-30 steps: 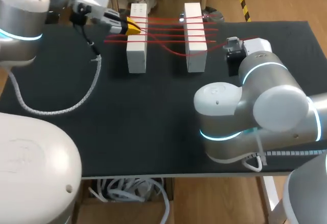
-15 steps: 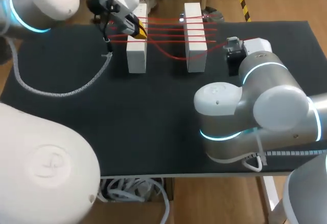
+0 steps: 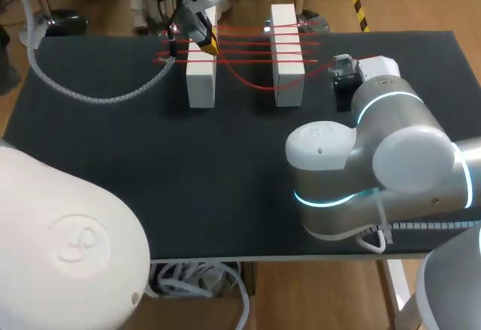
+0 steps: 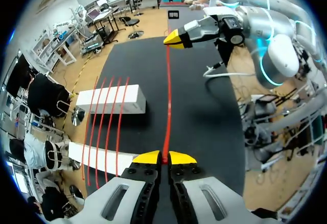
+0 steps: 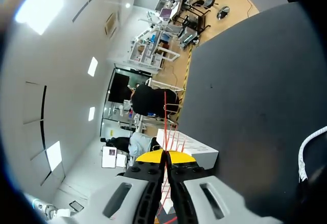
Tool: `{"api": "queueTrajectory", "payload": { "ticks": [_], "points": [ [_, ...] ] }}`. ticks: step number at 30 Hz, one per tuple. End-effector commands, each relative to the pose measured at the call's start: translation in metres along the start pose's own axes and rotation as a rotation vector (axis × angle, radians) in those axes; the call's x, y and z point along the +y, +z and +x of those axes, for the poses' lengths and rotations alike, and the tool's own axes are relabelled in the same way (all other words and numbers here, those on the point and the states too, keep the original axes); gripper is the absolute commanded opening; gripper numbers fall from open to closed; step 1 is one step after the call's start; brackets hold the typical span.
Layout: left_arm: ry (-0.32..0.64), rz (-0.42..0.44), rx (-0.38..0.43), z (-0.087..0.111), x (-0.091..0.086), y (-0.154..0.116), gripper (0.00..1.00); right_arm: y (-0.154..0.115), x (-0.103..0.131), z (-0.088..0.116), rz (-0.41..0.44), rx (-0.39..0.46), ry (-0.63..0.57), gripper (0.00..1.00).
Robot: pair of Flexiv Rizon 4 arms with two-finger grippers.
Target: Grab the tape and strap the tape.
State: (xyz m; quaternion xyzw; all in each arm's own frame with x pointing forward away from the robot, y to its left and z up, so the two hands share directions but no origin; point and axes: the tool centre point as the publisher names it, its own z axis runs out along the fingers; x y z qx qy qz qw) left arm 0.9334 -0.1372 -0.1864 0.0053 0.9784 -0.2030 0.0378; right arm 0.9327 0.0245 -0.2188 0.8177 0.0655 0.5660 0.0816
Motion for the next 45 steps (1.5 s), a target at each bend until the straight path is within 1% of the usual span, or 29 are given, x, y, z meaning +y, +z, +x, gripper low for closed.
{"api": "queueTrajectory", "payload": {
  "ticks": [1,7,8,9,10,11,12,13,14,15,16,17,18,19,20,21,22,23,24,25,44,45],
  "points": [
    [-0.001,-0.068,0.002,0.000,-0.003,0.000,0.00,-0.001,0.002,0.003,0.005,-0.007,-0.002,0.00],
    [-0.001,-0.068,0.002,0.000,-0.003,0.000,0.00,-0.001,0.002,0.003,0.005,-0.007,-0.002,0.00],
    [-0.001,-0.068,0.002,0.000,-0.003,0.000,0.00,-0.002,-0.005,0.004,-0.039,0.023,-0.075,0.00],
    [-0.001,-0.068,0.002,0.000,-0.003,0.000,0.00,-0.008,-0.009,0.008,-0.042,0.063,-0.136,0.00],
    [-0.001,-0.068,0.002,0.000,-0.003,0.000,0.00,-0.013,-0.011,0.012,-0.036,0.124,-0.187,0.00],
    [-0.001,-0.068,0.002,0.000,-0.003,0.000,0.00,-0.017,-0.013,0.016,-0.041,0.189,-0.234,0.00],
    [-0.001,-0.068,0.002,0.000,-0.003,0.000,0.00,-0.020,-0.013,0.020,-0.039,0.232,-0.263,0.00],
    [-0.001,-0.068,0.002,0.000,-0.003,0.000,0.00,-0.022,-0.012,0.024,-0.079,0.333,-0.351,0.00],
    [-0.001,-0.068,0.002,0.000,-0.003,0.000,0.00,-0.023,-0.012,0.026,-0.088,0.395,-0.392,0.00],
    [-0.001,-0.068,0.002,0.000,-0.003,0.000,0.00,-0.024,-0.011,0.028,-0.101,0.436,-0.452,0.00],
    [-0.001,-0.068,0.002,0.000,-0.003,0.000,0.00,-0.023,-0.010,0.029,-0.129,0.522,-0.486,0.00],
    [-0.001,-0.068,0.002,0.000,-0.003,0.000,0.00,-0.023,-0.010,0.030,-0.123,0.582,-0.505,0.00],
    [-0.001,-0.068,0.002,0.000,-0.003,0.000,0.00,-0.021,-0.009,0.032,-0.156,0.597,-0.532,0.00],
    [-0.001,-0.068,0.002,0.000,-0.003,0.000,0.00,-0.019,-0.009,0.035,-0.172,0.657,-0.541,0.00],
    [-0.001,-0.068,0.002,0.000,-0.003,0.000,0.00,-0.016,-0.010,0.037,-0.188,0.679,-0.558,0.00],
    [-0.001,-0.068,0.002,0.000,-0.003,0.000,0.00,-0.014,-0.012,0.040,-0.210,0.684,-0.574,0.00],
    [-0.001,-0.068,0.002,0.000,-0.003,0.000,0.00,-0.013,-0.013,0.043,-0.213,0.721,-0.586,0.00],
    [-0.001,-0.068,0.002,0.000,-0.003,0.000,0.00,-0.011,-0.014,0.047,-0.246,0.732,-0.596,0.00],
    [-0.001,-0.068,0.002,0.000,-0.003,0.000,0.00,-0.011,-0.014,0.050,-0.248,0.719,-0.585,0.00],
    [-0.001,-0.068,0.002,0.000,-0.003,0.000,0.00,-0.012,-0.013,0.054,-0.251,0.688,-0.560,0.00],
    [-0.001,-0.068,0.002,0.000,-0.003,0.000,0.00,-0.012,-0.013,0.054,-0.251,0.688,-0.560,0.00],
    [-0.001,-0.068,0.002,0.000,-0.003,0.000,0.00,-0.014,-0.016,0.053,-0.250,0.635,-0.607,0.00]
  ]
}}
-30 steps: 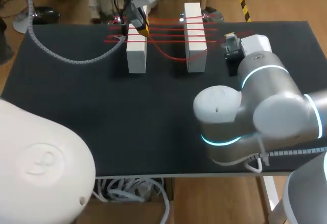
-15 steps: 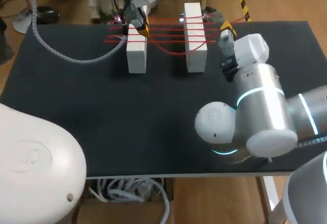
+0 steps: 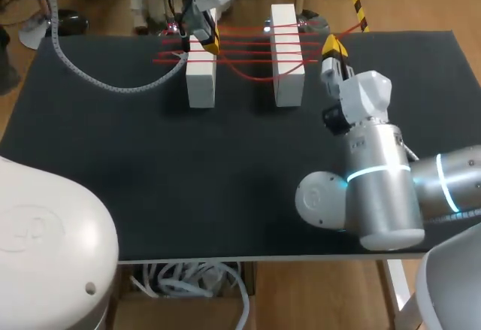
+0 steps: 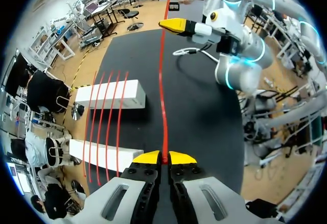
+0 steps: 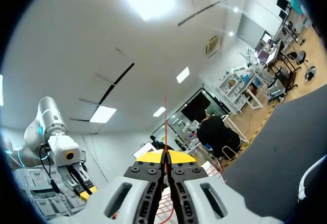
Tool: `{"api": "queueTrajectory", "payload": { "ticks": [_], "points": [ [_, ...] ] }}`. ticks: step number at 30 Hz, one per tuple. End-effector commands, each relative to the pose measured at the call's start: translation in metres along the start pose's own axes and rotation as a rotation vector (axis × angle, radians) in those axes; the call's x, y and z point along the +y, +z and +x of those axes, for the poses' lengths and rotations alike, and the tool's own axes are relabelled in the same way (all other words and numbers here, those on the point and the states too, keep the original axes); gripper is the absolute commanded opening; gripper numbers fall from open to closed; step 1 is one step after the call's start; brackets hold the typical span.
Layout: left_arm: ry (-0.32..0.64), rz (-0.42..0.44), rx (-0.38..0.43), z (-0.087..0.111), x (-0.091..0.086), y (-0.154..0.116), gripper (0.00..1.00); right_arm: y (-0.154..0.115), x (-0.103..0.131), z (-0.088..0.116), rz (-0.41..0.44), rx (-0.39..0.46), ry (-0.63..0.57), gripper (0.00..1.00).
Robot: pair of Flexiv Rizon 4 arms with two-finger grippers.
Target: Grab the tape and strap the tape.
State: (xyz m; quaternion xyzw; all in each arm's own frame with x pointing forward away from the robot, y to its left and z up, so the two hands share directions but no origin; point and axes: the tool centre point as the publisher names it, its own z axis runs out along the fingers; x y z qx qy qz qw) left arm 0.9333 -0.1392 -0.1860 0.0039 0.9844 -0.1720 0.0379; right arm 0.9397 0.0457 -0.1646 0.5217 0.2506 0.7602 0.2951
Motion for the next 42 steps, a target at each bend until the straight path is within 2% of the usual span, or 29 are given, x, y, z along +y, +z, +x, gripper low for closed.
{"api": "queueTrajectory", "payload": {
  "ticks": [1,2,5,8,9,13,17,23,26,42],
  "points": [
    [-0.001,-0.005,0.002,-0.001,-0.001,-0.001,0.00,-0.005,-0.009,0.004,0.012,-0.057,-0.115,0.00],
    [-0.001,-0.005,0.002,-0.001,-0.001,-0.001,0.00,-0.007,-0.011,0.006,0.037,-0.104,-0.163,0.00],
    [-0.001,-0.005,0.002,-0.001,-0.001,-0.001,0.00,-0.013,-0.013,0.015,0.078,-0.155,-0.288,0.00],
    [-0.001,-0.005,0.002,-0.001,-0.001,-0.001,0.00,-0.017,-0.009,0.027,0.110,-0.143,-0.394,0.00],
    [-0.001,-0.005,0.002,-0.001,-0.001,-0.001,0.00,-0.018,-0.009,0.029,0.117,-0.167,-0.434,0.00],
    [-0.001,-0.005,0.002,-0.001,-0.001,-0.001,0.00,-0.019,-0.005,0.037,0.130,-0.172,-0.564,0.00],
    [-0.001,-0.005,0.002,-0.001,-0.001,-0.001,0.00,-0.020,-0.005,0.042,0.155,-0.235,-0.640,0.00],
    [-0.001,-0.005,0.002,-0.001,-0.001,-0.001,0.00,-0.027,-0.004,0.051,0.194,-0.240,-0.773,0.00],
    [-0.001,-0.005,0.002,-0.001,-0.001,-0.001,0.00,-0.033,0.000,0.056,0.207,-0.248,-0.810,0.00],
    [-0.001,-0.005,0.002,-0.001,-0.001,-0.001,0.00,-0.033,0.002,0.056,0.207,-0.250,-0.808,0.00]
  ]
}}
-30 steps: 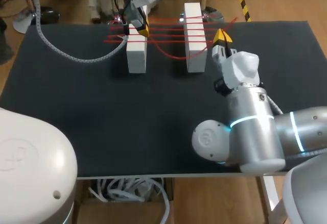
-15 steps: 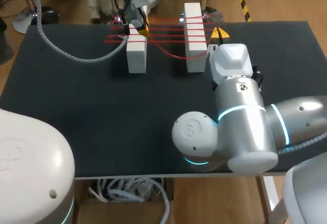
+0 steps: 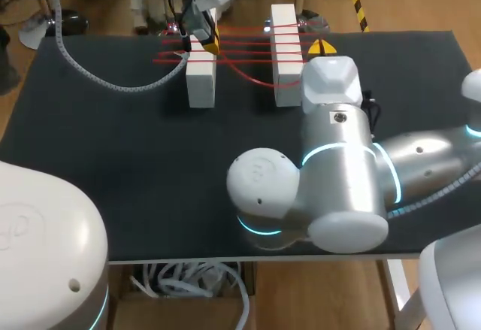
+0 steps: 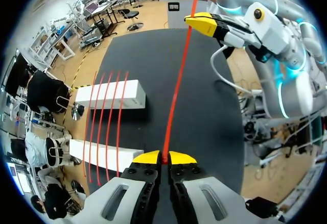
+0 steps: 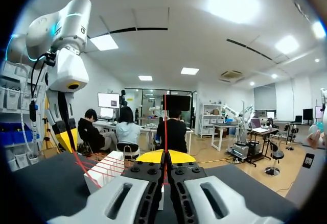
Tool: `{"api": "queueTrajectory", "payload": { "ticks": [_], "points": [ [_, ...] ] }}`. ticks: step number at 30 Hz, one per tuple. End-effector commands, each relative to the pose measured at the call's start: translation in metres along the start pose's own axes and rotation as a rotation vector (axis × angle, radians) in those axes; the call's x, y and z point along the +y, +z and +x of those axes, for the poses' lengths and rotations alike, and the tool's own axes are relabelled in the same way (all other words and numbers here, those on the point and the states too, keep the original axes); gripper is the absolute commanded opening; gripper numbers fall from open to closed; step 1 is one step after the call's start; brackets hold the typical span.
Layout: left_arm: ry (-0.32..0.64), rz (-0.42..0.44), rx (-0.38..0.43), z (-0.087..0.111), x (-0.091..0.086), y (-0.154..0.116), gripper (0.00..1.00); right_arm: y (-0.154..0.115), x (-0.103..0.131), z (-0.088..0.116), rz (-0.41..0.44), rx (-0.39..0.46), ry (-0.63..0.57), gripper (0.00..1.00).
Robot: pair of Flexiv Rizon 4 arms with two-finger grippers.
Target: Grab the tape and strap the tape.
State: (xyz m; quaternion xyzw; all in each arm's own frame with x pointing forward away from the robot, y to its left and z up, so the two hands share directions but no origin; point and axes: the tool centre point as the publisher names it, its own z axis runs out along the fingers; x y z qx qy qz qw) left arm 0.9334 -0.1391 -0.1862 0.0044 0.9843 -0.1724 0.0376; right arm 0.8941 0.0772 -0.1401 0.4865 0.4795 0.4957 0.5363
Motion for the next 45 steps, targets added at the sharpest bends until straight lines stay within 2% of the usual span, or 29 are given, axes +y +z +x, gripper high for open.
{"api": "queueTrajectory", "payload": {
  "ticks": [1,5,6,7,8,9,10,11,12,13,14,16,17,21,29,38,42,45],
  "points": [
    [-0.002,-0.005,0.001,0.000,-0.001,-0.001,0.00,-0.002,0.003,0.005,0.006,-0.035,-0.001,0.00],
    [-0.002,-0.005,0.001,0.000,-0.001,-0.001,0.00,-0.002,0.003,0.005,0.006,-0.035,-0.001,0.00],
    [-0.002,-0.005,0.001,0.000,-0.001,-0.001,0.00,-0.002,-0.001,0.009,0.011,-0.045,-0.041,0.00],
    [-0.002,-0.005,0.001,0.000,-0.001,-0.001,0.00,-0.003,-0.003,0.010,-0.028,-0.064,-0.098,0.00],
    [-0.002,-0.005,0.001,0.000,-0.001,-0.001,0.00,-0.004,-0.008,0.014,-0.047,-0.088,-0.200,0.00],
    [-0.002,-0.005,0.001,0.000,-0.001,-0.001,0.00,-0.003,-0.012,0.017,-0.049,-0.117,-0.251,0.00],
    [-0.002,-0.005,0.001,0.000,-0.001,-0.001,0.00,-0.002,-0.018,0.020,-0.089,-0.143,-0.334,0.00],
    [-0.002,-0.005,0.001,0.000,-0.001,-0.001,0.00,-0.001,-0.024,0.023,-0.073,-0.165,-0.409,0.00],
    [-0.002,-0.005,0.001,0.000,-0.001,-0.001,0.00,0.002,-0.027,0.024,-0.061,-0.180,-0.440,0.00],
    [-0.002,-0.005,0.001,0.000,-0.001,-0.001,0.00,0.002,-0.030,0.026,-0.103,-0.196,-0.493,0.00],
    [-0.002,-0.005,0.001,0.000,-0.001,-0.001,0.00,0.002,-0.032,0.027,-0.075,-0.193,-0.524,0.00],
    [-0.002,-0.005,0.001,0.000,-0.001,-0.001,0.00,0.001,-0.032,0.030,-0.073,-0.190,-0.595,0.00],
    [-0.002,-0.005,0.001,0.000,-0.001,-0.001,0.00,0.000,-0.031,0.032,-0.039,-0.178,-0.622,0.00],
    [-0.002,-0.005,0.001,0.000,-0.001,-0.001,0.00,-0.003,-0.027,0.040,-0.025,-0.171,-0.736,0.00],
    [-0.002,-0.005,0.001,0.000,-0.001,-0.001,0.00,-0.005,-0.026,0.056,0.132,-0.166,-0.882,0.00],
    [-0.002,-0.005,0.001,0.000,-0.001,-0.001,0.00,-0.004,-0.008,0.076,0.116,-0.155,-0.927,0.00],
    [-0.002,-0.005,0.001,0.000,-0.001,-0.001,0.00,-0.005,0.003,0.076,0.156,-0.125,-0.851,0.00],
    [-0.002,-0.005,0.001,0.000,-0.001,-0.001,0.00,-0.005,0.003,0.076,0.156,-0.125,-0.851,0.00]
  ]
}}
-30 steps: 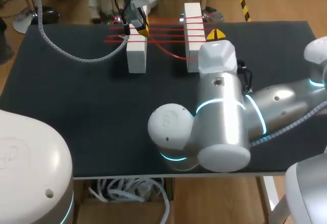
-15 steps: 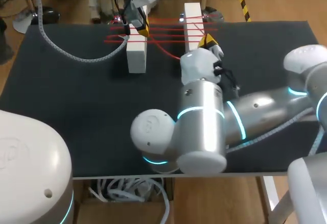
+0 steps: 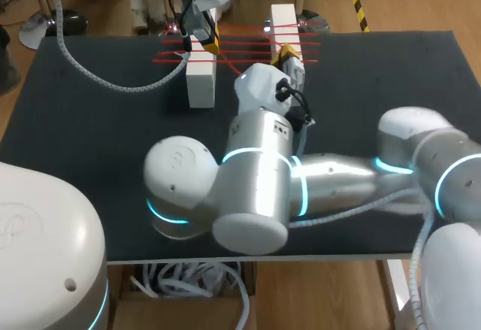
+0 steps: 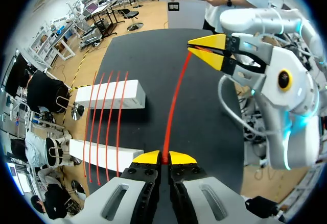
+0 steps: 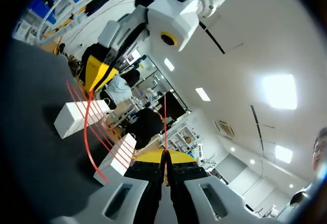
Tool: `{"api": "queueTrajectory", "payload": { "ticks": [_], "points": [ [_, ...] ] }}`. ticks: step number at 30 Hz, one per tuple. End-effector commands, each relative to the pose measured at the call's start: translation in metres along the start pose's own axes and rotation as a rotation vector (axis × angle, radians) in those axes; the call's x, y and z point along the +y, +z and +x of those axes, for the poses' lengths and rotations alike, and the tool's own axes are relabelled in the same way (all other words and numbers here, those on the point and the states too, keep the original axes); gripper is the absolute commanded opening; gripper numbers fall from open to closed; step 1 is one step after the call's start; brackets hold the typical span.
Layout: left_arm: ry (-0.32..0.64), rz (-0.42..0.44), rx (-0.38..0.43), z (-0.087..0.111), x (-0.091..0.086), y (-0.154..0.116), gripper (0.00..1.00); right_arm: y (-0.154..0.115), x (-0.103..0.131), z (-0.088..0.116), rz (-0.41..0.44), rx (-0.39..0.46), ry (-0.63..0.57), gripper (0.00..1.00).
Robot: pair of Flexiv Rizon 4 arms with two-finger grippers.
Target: Grab the tape and strap the tape.
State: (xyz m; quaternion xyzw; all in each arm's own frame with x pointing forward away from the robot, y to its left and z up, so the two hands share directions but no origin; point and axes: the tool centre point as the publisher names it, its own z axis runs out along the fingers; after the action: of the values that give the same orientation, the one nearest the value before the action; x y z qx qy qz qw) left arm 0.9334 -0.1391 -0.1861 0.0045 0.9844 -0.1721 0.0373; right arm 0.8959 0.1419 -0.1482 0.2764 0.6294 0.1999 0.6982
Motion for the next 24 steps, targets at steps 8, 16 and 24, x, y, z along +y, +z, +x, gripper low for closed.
{"api": "queueTrajectory", "payload": {
  "ticks": [8,16,24],
  "points": [
    [-0.002,-0.005,0.000,-0.0004,-0.0009,-0.0007,0.00,-0.0044,0.0142,0.0007,0.113,-0.001,-0.005,0.00],
    [-0.002,-0.005,0.000,-0.0004,-0.0009,-0.0007,0.00,-0.0044,0.0142,0.0007,0.113,-0.001,-0.005,0.00],
    [-0.002,-0.005,0.000,-0.0004,-0.0009,-0.0007,0.00,-0.0032,0.0145,0.0000,0.093,-0.004,-0.028,0.00]
  ]
}}
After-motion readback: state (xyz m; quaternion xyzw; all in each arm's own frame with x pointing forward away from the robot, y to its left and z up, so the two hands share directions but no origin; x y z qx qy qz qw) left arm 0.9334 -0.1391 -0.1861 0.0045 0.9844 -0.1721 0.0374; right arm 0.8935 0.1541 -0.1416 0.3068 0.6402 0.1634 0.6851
